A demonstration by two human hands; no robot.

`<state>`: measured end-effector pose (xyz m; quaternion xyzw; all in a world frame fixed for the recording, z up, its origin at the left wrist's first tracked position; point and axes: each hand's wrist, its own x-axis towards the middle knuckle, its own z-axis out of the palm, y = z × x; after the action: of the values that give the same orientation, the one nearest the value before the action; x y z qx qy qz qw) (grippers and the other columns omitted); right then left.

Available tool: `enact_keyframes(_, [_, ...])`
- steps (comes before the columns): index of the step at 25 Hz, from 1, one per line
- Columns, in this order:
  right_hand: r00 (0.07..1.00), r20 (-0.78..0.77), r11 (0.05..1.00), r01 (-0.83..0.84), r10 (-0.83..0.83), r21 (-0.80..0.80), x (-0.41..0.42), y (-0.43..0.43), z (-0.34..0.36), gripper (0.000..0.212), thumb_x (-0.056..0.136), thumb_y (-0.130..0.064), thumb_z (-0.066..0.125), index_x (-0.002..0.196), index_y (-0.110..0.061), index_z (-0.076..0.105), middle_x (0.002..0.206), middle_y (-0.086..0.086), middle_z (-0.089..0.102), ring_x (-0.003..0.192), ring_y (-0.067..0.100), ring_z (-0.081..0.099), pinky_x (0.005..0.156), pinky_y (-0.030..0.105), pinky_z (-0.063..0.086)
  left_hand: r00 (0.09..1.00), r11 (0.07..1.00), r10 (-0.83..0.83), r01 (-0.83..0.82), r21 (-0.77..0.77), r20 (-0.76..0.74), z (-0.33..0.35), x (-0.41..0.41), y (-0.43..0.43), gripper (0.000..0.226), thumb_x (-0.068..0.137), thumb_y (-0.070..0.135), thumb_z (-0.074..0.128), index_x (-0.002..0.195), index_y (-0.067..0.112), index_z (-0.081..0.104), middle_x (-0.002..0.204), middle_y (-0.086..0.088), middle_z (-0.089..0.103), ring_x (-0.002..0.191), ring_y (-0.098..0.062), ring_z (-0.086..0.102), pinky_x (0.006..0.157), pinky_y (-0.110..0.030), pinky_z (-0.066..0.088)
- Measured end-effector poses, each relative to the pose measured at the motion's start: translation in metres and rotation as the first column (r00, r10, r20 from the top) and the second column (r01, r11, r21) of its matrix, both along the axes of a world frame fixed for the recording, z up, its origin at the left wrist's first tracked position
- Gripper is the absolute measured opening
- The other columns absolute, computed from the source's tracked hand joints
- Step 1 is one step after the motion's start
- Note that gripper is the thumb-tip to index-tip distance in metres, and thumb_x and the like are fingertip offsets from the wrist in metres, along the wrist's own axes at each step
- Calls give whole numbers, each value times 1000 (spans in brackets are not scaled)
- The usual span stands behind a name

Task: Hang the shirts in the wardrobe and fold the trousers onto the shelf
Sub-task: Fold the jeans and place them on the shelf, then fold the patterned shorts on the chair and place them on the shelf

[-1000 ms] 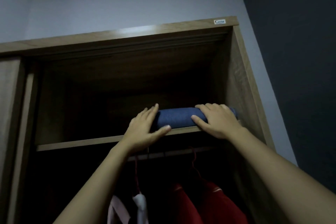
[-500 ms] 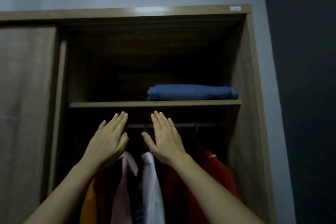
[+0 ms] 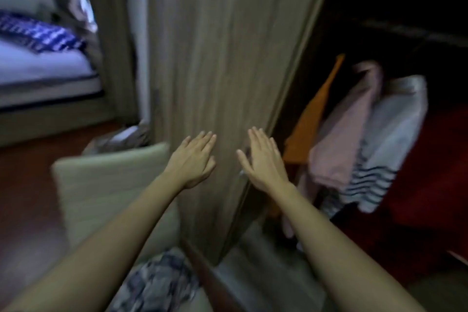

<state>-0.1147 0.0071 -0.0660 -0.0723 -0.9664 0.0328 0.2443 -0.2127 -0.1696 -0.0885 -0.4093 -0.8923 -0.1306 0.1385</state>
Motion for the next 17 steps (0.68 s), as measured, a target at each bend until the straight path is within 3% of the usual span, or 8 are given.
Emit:
enact_keyframes(3, [960, 266, 995, -66, 85, -79, -5, -57, -103, 78, 87, -56, 16, 147, -6, 21, 156, 10, 21, 145, 21, 14, 117, 33, 5, 961, 985, 158, -135, -112, 227, -100, 12, -81, 79, 81, 46, 5, 148, 6, 22, 155, -10, 22, 144, -24, 19, 113, -41, 19])
enact_keyframes(6, [896, 420, 985, -91, 146, -148, 0, -91, -189, 85, 83, -60, 10, 146, -4, 25, 154, 12, 24, 144, 23, 18, 117, 36, 9, 876, 957, 270, -197, -215, 400, -182, 29, -134, 71, 86, 40, 16, 148, 5, 17, 156, -12, 18, 144, -24, 18, 113, -39, 20])
enact_keyframes(10, [721, 631, 951, -133, 285, -278, 12, -132, -314, 78, 90, -56, 16, 140, 0, 36, 147, 19, 37, 137, 33, 33, 112, 43, 24, 711, 894, 428, -241, -378, 558, -308, 64, -198, 58, 99, 31, 33, 149, 8, 16, 156, -10, 19, 142, -26, 23, 113, -38, 25])
enact_keyframes(14, [597, 690, 912, -244, 409, -329, 29, -165, -400, 61, 90, -41, 32, 136, -4, 42, 140, 17, 44, 130, 32, 40, 108, 40, 32, 655, 855, 479, -197, -479, 584, -394, 90, -231, 58, 96, 11, 41, 150, 11, 18, 157, -8, 19, 141, -25, 26, 111, -36, 27])
enact_keyframes(17, [478, 656, 811, -338, 584, -477, 55, -215, -469, 47, 90, -26, 40, 130, -3, 49, 129, 18, 51, 120, 35, 47, 102, 45, 40, 606, 819, 534, -196, -540, 589, -467, 105, -267, 67, 90, -5, 41, 149, 18, 20, 157, -2, 17, 140, -24, 27, 110, -37, 30])
